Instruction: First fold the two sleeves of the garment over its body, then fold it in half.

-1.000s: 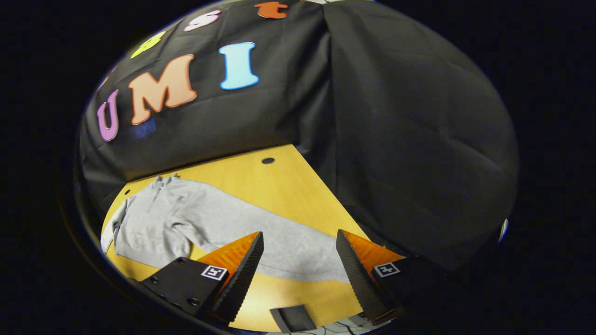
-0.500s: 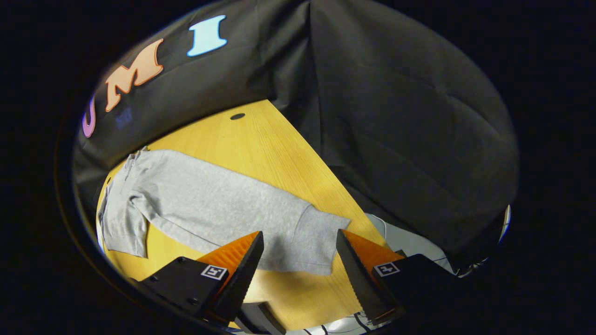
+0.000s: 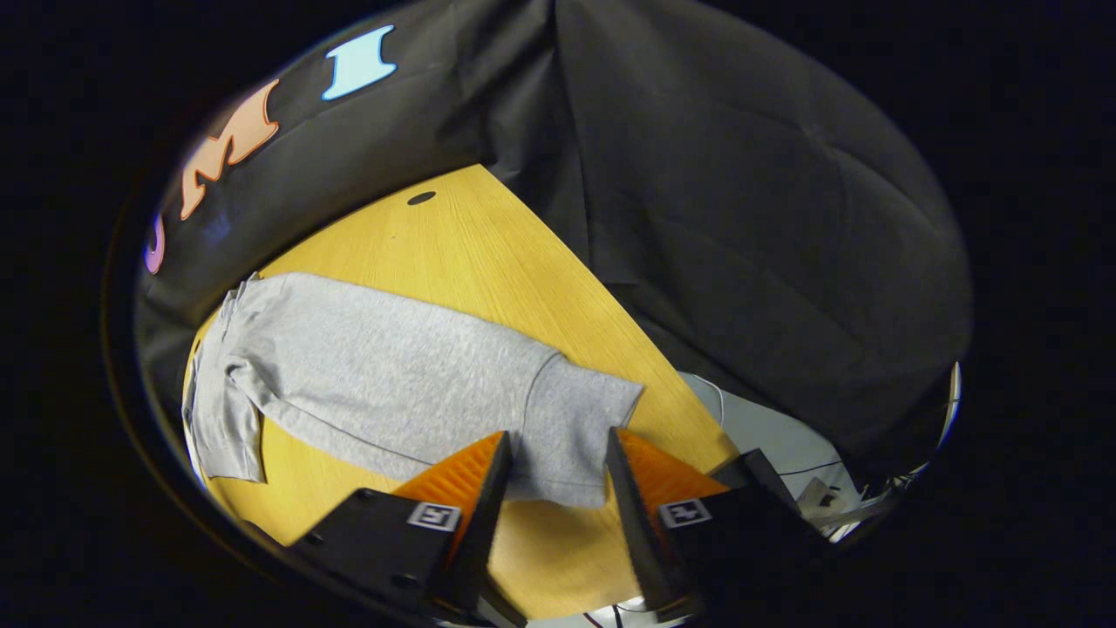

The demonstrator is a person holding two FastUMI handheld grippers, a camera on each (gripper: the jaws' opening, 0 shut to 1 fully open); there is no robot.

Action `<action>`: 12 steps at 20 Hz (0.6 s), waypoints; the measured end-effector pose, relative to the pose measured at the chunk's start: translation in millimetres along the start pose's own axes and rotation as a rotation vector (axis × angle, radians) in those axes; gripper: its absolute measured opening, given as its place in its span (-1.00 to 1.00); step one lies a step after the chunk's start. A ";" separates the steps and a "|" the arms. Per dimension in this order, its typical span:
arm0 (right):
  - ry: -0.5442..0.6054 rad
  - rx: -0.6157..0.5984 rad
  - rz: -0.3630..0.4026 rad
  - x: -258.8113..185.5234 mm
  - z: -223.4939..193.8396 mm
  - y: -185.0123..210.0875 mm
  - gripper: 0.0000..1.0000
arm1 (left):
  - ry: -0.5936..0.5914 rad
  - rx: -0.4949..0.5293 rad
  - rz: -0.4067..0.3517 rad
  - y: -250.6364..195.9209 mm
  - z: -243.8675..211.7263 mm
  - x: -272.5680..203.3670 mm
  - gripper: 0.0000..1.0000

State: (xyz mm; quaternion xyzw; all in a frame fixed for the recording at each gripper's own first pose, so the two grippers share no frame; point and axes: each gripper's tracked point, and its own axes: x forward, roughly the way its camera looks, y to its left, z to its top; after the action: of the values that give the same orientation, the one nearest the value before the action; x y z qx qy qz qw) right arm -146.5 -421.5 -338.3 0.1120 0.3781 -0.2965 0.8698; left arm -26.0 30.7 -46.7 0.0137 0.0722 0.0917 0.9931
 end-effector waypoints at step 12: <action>0.061 -0.013 -0.014 -10.1 -3.4 29.7 -0.80 | 0.021 0.001 -0.014 14.8 -6.1 4.6 0.89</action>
State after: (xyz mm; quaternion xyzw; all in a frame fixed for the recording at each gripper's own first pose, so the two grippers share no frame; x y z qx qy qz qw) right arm -136.1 -392.0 -334.1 0.1129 0.4069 -0.2965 0.8566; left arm -25.1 46.1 -52.8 0.0128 0.0826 0.0849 0.9929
